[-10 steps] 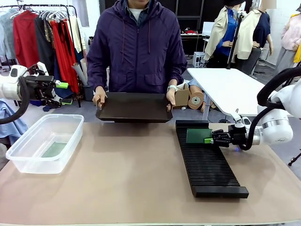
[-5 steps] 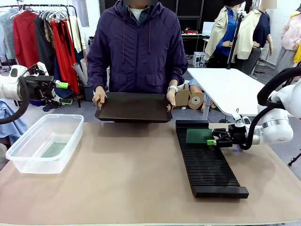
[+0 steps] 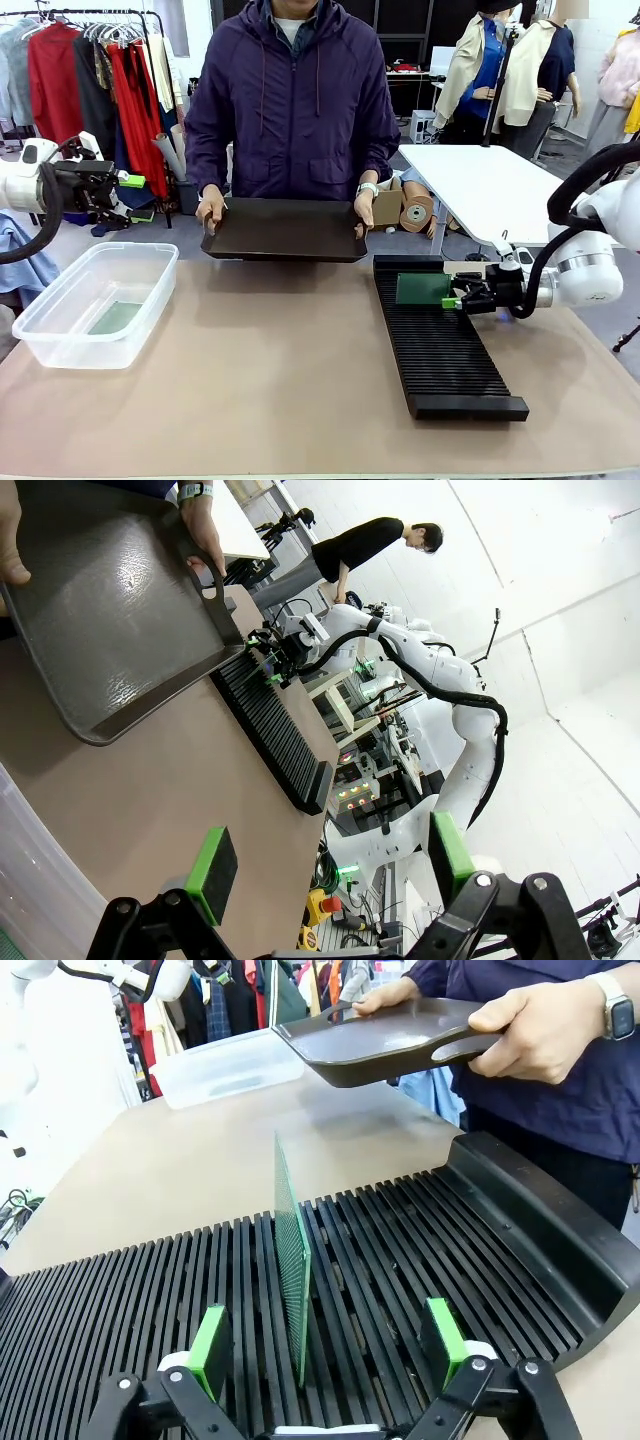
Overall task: Sort PCBs into racks and boxes based on the side picked up.
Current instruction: If the short side of the Blank PCB is picked up, insert it into the PCB Rack ; if the long side is picked up, place it in the Organizing box.
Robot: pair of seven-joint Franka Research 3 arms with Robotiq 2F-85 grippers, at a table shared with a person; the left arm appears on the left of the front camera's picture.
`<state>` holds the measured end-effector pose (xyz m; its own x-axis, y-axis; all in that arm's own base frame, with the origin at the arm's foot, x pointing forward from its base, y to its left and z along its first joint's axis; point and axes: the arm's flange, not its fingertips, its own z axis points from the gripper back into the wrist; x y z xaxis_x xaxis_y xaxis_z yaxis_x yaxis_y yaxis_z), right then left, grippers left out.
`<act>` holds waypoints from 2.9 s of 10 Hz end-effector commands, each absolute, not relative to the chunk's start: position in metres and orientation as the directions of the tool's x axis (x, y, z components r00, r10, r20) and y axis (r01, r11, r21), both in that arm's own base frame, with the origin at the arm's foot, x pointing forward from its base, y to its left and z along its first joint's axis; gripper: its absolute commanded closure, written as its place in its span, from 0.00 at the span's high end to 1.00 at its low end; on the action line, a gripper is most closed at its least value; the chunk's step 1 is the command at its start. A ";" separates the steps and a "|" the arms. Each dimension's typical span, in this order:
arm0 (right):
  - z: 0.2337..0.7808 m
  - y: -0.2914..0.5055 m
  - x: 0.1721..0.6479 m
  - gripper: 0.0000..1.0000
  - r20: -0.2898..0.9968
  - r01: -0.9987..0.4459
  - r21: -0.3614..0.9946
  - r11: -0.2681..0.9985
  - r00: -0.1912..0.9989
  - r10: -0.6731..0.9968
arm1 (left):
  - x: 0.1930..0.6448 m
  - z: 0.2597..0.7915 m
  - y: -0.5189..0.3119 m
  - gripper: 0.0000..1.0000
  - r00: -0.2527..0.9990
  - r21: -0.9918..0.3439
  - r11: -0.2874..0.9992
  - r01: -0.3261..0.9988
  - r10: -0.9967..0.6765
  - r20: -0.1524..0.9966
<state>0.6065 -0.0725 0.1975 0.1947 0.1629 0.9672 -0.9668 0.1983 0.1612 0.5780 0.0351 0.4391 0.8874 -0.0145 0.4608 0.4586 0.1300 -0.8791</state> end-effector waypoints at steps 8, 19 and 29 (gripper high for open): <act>0.198 -0.073 0.607 1.00 0.967 -0.966 0.160 0.202 0.195 0.166 | 0.577 0.441 0.036 1.00 0.886 -0.877 0.133 0.461 -0.012 0.463; 0.236 -0.059 0.623 1.00 0.976 -0.964 0.171 0.201 0.195 0.102 | 0.577 0.441 0.036 1.00 0.886 -0.877 0.133 0.461 -0.012 0.463; 0.377 -0.043 0.557 1.00 0.712 -0.710 0.701 0.069 0.701 -0.030 | 0.577 0.441 0.036 1.00 0.886 -0.877 0.133 0.461 -0.012 0.463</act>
<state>0.5721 -0.0429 0.3675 0.6202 -0.0021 0.7845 -0.7821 0.0753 0.6185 0.5781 0.0351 0.4389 0.8876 -0.0145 0.4604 0.4582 0.1299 -0.8793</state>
